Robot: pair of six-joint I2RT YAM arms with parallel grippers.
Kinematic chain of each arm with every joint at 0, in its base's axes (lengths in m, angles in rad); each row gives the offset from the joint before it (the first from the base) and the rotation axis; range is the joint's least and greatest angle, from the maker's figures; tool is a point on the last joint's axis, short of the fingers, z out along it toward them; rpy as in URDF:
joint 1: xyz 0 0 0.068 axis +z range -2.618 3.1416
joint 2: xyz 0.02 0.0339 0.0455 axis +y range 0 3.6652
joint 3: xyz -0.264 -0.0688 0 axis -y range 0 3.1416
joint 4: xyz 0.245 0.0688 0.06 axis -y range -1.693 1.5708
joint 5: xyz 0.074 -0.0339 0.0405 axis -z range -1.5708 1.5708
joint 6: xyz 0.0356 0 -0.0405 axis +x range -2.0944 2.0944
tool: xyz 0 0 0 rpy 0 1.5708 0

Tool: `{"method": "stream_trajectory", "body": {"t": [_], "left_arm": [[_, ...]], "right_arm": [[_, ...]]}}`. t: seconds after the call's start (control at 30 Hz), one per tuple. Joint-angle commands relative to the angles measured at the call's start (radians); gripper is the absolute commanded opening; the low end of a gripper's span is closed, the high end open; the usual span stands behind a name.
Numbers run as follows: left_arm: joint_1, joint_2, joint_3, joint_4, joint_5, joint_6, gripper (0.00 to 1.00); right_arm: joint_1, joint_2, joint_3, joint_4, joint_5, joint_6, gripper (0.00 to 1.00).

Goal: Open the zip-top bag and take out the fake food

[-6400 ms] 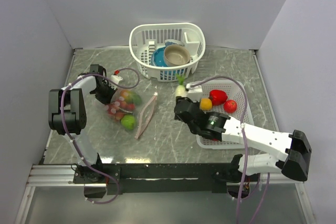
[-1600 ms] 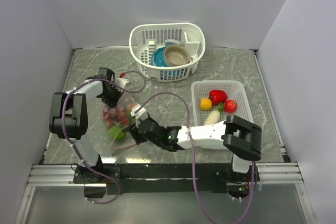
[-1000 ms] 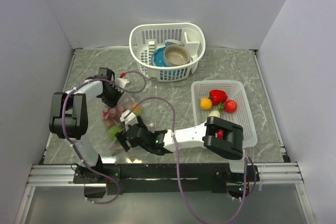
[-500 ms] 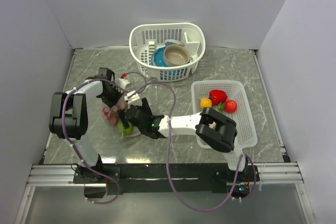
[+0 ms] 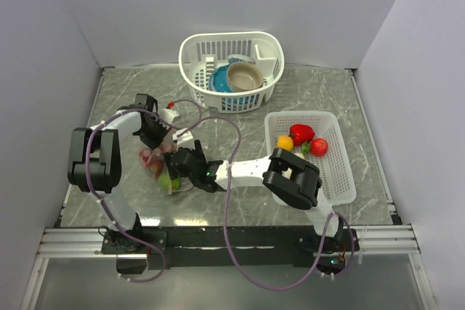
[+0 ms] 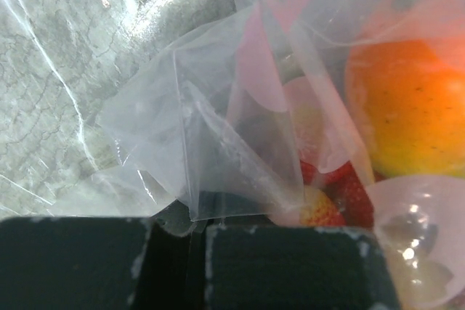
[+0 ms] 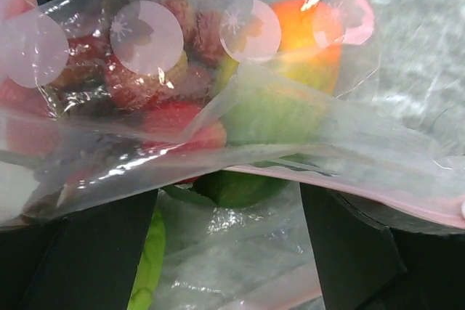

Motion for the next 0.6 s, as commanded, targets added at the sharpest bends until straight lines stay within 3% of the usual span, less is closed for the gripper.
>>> {"method": "stream_trajectory", "body": {"t": [0.0, 0.13, 0.27, 0.33, 0.57], "left_arm": [[0.003, 0.044, -0.05, -0.095, 0.001, 0.021, 0.01], [0.003, 0.044, -0.05, -0.095, -0.004, 0.024, 0.01], [0.003, 0.05, -0.045, -0.096, -0.001, 0.024, 0.01], [0.003, 0.048, -0.045, -0.096, -0.007, 0.024, 0.01], [0.003, 0.058, -0.033, -0.098, 0.007, 0.013, 0.01]], "right_arm": [[-0.002, 0.047, -0.053, -0.088, -0.044, 0.06, 0.84], [-0.004, 0.022, -0.096, -0.062, -0.041, 0.066, 0.78], [-0.002, 0.0, -0.104, -0.065, -0.018, 0.043, 0.57], [-0.002, -0.04, -0.124, -0.042, -0.01, 0.029, 0.54], [0.011, -0.194, -0.252, 0.016, 0.033, -0.023, 0.27]]}}
